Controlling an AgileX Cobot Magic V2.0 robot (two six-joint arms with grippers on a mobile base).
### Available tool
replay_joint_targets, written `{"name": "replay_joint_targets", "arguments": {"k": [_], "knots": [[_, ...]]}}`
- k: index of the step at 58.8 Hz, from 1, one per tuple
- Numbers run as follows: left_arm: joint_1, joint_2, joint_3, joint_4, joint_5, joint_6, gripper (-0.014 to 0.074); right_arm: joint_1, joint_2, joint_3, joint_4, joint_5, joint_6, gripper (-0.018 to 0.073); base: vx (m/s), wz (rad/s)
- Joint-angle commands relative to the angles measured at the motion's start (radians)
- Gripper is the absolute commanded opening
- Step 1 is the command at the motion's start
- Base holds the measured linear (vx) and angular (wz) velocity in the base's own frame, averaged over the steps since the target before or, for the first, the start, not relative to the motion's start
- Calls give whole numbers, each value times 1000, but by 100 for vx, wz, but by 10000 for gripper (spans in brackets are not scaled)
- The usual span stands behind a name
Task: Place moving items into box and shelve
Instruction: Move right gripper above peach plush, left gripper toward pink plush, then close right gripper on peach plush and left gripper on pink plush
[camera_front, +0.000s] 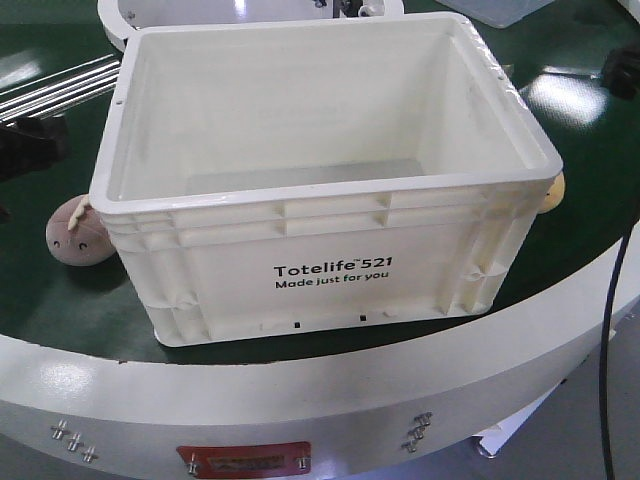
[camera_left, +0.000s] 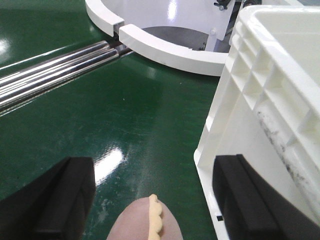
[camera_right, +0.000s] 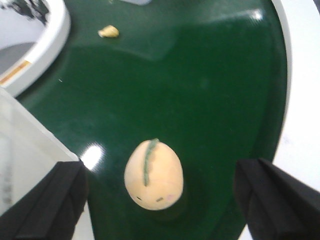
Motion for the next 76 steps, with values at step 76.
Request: {"name": "replay_joint_targets", "arguments": {"k": [76], "knots": [[5, -6, -36, -1, -72, -4, 587, -9, 358, -35, 173, -235, -121, 594, 0, 0]]}}
